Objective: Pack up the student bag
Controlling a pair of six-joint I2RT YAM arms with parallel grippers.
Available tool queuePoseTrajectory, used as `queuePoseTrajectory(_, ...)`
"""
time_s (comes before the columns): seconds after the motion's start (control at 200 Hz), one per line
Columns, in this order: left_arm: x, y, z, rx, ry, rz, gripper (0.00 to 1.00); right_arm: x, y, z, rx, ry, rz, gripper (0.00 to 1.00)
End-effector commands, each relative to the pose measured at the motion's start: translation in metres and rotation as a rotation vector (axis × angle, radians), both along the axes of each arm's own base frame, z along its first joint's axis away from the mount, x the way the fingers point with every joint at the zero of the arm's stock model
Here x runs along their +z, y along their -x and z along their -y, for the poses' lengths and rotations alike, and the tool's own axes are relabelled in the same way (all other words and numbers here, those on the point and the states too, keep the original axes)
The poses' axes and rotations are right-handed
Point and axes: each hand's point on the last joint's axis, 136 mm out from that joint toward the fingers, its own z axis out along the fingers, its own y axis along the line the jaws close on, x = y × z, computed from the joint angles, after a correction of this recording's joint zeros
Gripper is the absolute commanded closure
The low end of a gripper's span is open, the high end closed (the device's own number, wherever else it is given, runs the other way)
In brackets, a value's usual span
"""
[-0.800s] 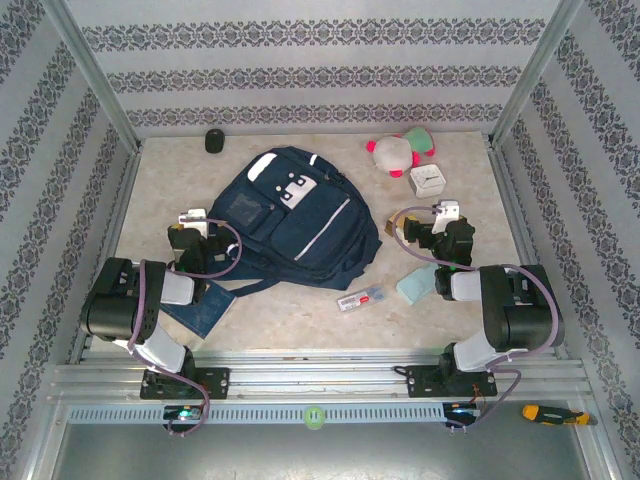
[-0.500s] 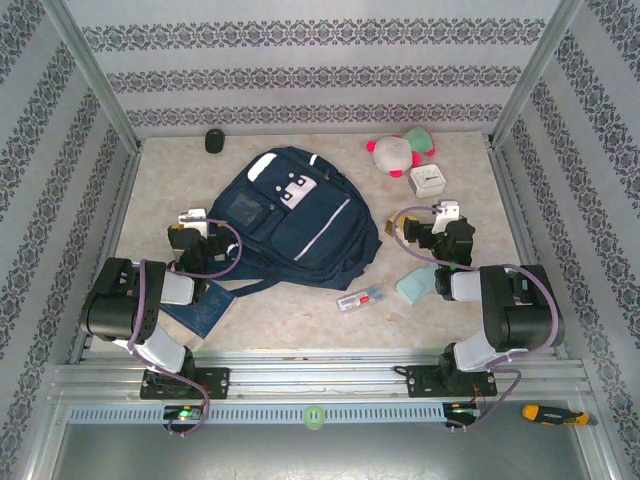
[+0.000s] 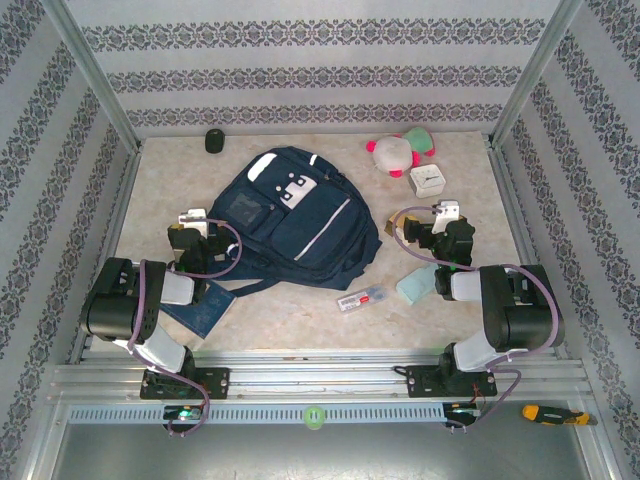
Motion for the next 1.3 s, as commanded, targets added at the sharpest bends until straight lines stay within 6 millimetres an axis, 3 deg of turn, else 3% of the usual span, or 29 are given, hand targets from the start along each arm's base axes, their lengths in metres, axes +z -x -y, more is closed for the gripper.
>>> queuePoseTrajectory(0.0, 0.009, -0.005, -0.001, 0.003, 0.018, 0.029, 0.01, 0.009, -0.003, -0.002, 0.012, -0.011, 0.03, 0.02)
queuePoseTrajectory(0.09, 0.009, -0.005, 0.0, 0.002, 0.018, 0.029, 0.01, 0.017, -0.004, -0.006, 0.036, -0.011, 0.036, 0.02)
queuePoseTrajectory(0.2, 0.016, 0.0, 0.002, -0.017, 0.016, 0.074, 0.03, 0.041, 0.002, -0.014, 0.072, -0.021, -0.02, 0.02)
queuePoseTrajectory(0.28, 0.033, 0.006, 0.008, -0.037, -0.004, 0.078, 0.06, 0.067, 0.007, -0.013, 0.015, -0.04, -0.118, 0.02)
queuePoseTrajectory(0.355, 0.062, 0.007, 0.014, -0.037, -0.027, 0.056, 0.1, 0.095, 0.007, -0.017, -0.026, 0.086, -0.194, 0.02)
queuePoseTrajectory(0.415, 0.089, 0.009, 0.012, 0.017, 0.071, 0.045, 0.15, 0.118, 0.004, -0.032, 0.016, 0.131, -0.212, 0.02)
queuePoseTrajectory(0.485, 0.115, 0.01, 0.016, 0.046, 0.196, 0.003, 0.18, 0.136, 0.001, -0.06, 0.122, 0.048, -0.262, 0.02)
queuePoseTrajectory(0.57, 0.124, 0.016, 0.026, 0.076, 0.338, -0.093, 0.25, 0.14, -0.001, -0.089, 0.194, -0.063, -0.394, 0.02)
queuePoseTrajectory(0.65, 0.117, 0.023, 0.049, 0.059, 0.443, -0.178, 0.25, 0.129, -0.001, -0.126, 0.319, -0.084, -0.496, 0.02)
queuePoseTrajectory(0.76, 0.085, 0.032, 0.077, 0.04, 0.566, -0.317, 0.32, 0.106, -0.012, -0.162, 0.401, -0.087, -0.559, 0.02)
queuePoseTrajectory(0.899, 0.037, 0.035, 0.102, 0.003, 0.629, -0.418, 0.42, 0.061, -0.038, -0.17, 0.338, -0.111, -0.661, 0.25)
queuePoseTrajectory(1.024, 0.012, 0.029, 0.113, -0.018, 0.639, -0.466, 0.45, 0.019, -0.046, -0.178, 0.307, -0.063, -0.726, 0.31)
queuePoseTrajectory(1.134, -0.002, 0.017, 0.117, -0.021, 0.623, -0.502, 0.46, -0.015, -0.037, -0.182, 0.296, -0.073, -0.812, 0.34)
queuePoseTrajectory(1.294, -0.029, -0.004, 0.122, -0.019, 0.605, -0.552, 0.49, -0.05, 0.0, -0.2, 0.323, -0.169, -0.902, 0.4)
